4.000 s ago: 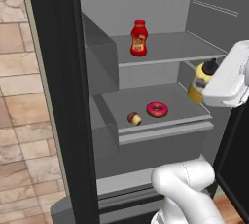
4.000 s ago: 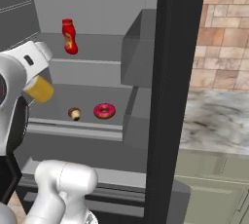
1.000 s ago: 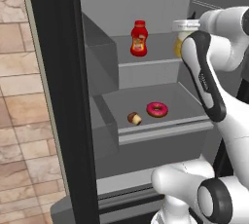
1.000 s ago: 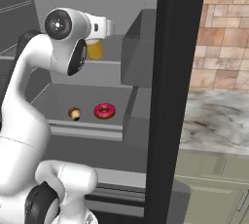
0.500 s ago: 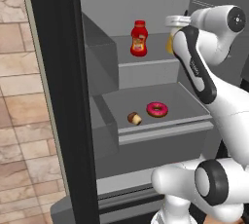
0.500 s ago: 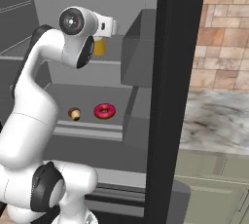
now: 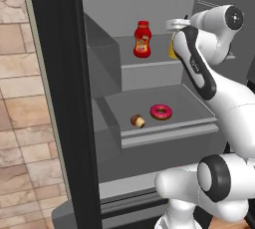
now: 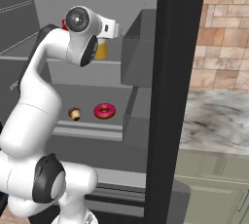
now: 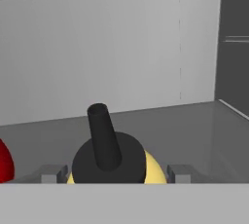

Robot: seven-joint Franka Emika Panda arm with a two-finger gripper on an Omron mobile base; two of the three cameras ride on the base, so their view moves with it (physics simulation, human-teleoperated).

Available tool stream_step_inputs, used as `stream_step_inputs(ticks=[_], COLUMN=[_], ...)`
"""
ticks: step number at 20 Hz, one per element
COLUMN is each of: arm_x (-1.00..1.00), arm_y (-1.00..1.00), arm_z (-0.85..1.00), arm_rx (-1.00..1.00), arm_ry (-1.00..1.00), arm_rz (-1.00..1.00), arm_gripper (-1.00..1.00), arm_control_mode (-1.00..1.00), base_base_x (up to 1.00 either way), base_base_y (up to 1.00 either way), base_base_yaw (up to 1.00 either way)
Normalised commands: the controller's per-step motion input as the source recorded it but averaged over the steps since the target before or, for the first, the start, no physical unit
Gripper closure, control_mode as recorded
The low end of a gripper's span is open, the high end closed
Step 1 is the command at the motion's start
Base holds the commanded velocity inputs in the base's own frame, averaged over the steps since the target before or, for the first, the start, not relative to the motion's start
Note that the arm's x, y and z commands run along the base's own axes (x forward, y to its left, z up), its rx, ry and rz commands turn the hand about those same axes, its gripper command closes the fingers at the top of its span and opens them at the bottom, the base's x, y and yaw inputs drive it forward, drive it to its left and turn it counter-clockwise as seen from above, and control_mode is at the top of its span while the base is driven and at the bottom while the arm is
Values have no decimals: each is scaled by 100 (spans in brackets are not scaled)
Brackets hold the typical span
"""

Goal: Place the ketchup and mustard from the counter to the top shelf of the fridge. If the existing items in the fridge are on the top shelf, move them to other shelves.

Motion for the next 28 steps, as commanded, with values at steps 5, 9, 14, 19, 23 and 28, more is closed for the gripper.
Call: stream_step_inputs(ticks=[5,9,14,19,23,28], arm_x=[6,14,35,38,5,1], arm_y=[0,0,8,7,0,0], arm_z=[-38,-5,0,-1,-19,-15], arm_rx=[0,0,0,0,0,0], arm_ry=[5,0,0,0,0,0], arm_rz=[0,0,0,0,0,0], arm_gripper=[100,100,100,100,100,100], arm_control_mode=[-100,-100,-100,-100,-100,-100], base_base_x=[0,0,0,0,0,0], base_base_y=[0,0,0,0,0,0], base_base_yaw=[0,0,0,0,0,0])
